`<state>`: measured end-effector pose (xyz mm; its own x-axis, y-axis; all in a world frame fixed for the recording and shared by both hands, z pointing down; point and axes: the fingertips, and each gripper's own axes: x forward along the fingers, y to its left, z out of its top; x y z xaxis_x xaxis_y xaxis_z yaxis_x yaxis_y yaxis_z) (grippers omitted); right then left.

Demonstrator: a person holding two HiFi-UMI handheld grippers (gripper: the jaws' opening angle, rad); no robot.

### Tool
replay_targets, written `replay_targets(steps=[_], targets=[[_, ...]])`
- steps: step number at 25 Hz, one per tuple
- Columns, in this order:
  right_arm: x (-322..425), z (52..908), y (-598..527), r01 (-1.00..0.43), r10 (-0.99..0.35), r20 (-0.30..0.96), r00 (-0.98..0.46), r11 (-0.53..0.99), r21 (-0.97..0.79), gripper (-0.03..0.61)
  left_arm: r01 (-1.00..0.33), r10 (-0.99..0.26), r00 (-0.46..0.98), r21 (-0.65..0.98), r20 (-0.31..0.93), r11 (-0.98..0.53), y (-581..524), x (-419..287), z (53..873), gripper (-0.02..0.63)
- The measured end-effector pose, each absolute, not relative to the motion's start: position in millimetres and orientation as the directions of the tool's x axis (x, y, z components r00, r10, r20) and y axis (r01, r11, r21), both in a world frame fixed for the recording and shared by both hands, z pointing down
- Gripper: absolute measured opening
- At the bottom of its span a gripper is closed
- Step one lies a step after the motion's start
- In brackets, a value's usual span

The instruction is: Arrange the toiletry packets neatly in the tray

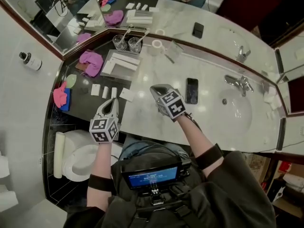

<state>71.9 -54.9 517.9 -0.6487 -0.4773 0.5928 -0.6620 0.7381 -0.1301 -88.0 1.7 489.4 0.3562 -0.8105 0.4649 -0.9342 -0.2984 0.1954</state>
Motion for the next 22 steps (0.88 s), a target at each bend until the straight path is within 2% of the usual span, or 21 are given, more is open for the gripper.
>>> replay_targets(steps=[13, 22], targets=[[113.1, 505.5, -35.7, -0.686, -0.507, 0.556, -0.659, 0.708, -0.168, 0.006, -0.934, -0.818, 0.357, 0.191, 0.451, -0.302, 10.1, -55.2, 480.0, 0.000], [115.1, 510.0, -39.5, -0.691, -0.499, 0.570, -0.653, 0.700, -0.179, 0.006, -0.955, -0.835, 0.291, 0.199, 0.467, -0.222, -2.7, -72.9, 493.7, 0.005]])
